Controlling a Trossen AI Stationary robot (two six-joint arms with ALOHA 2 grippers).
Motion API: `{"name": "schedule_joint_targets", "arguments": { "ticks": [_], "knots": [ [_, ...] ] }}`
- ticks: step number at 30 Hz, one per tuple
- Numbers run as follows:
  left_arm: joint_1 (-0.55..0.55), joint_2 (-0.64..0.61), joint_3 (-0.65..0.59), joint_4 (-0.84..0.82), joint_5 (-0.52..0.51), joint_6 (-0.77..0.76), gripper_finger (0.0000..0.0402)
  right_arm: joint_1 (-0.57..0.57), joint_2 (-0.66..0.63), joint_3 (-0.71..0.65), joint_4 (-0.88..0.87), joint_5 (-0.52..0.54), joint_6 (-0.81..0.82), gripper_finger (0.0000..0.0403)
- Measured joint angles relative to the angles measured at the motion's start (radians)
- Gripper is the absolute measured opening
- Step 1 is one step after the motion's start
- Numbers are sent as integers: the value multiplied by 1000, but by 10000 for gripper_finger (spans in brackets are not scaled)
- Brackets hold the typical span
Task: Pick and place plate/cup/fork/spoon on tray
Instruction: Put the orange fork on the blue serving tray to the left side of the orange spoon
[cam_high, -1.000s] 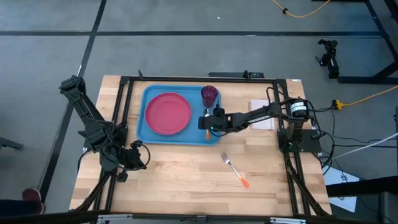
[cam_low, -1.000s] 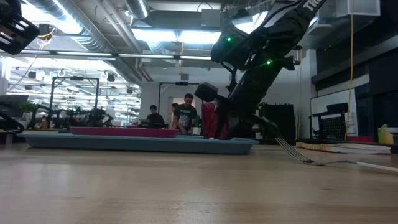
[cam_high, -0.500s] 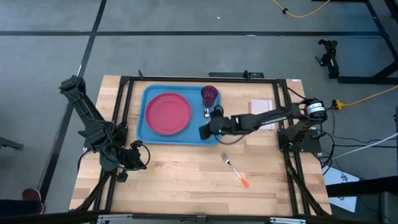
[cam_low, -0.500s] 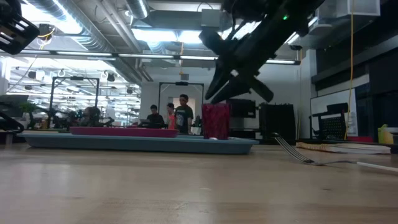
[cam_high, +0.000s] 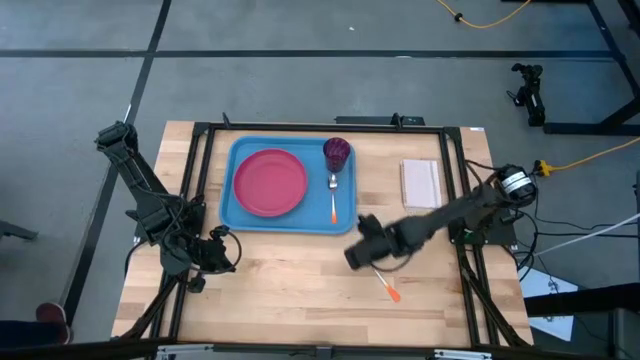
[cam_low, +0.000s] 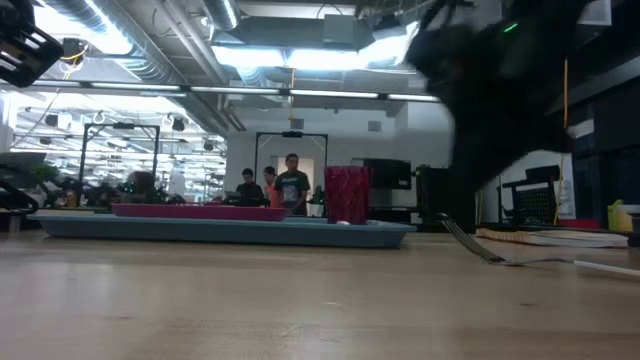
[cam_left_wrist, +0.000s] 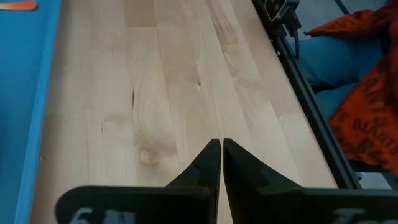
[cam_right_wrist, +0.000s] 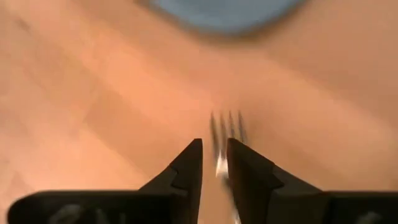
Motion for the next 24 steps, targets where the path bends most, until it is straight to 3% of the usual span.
{"name": "schedule_joint_targets", "arguments": {
  "ticks": [5, 10, 24],
  "knots": [
    [0, 0, 0, -1, 0, 0, 11, 148, -25, 64, -151, 65, 196, 78],
    [0, 0, 0, -1, 0, 0, 11, 218, 17, 92, -211, -17, 221, 78],
    [0, 0, 0, -2, 0, 0, 11, 160, 115, 92, -184, -99, 137, 78]
  ]
}}
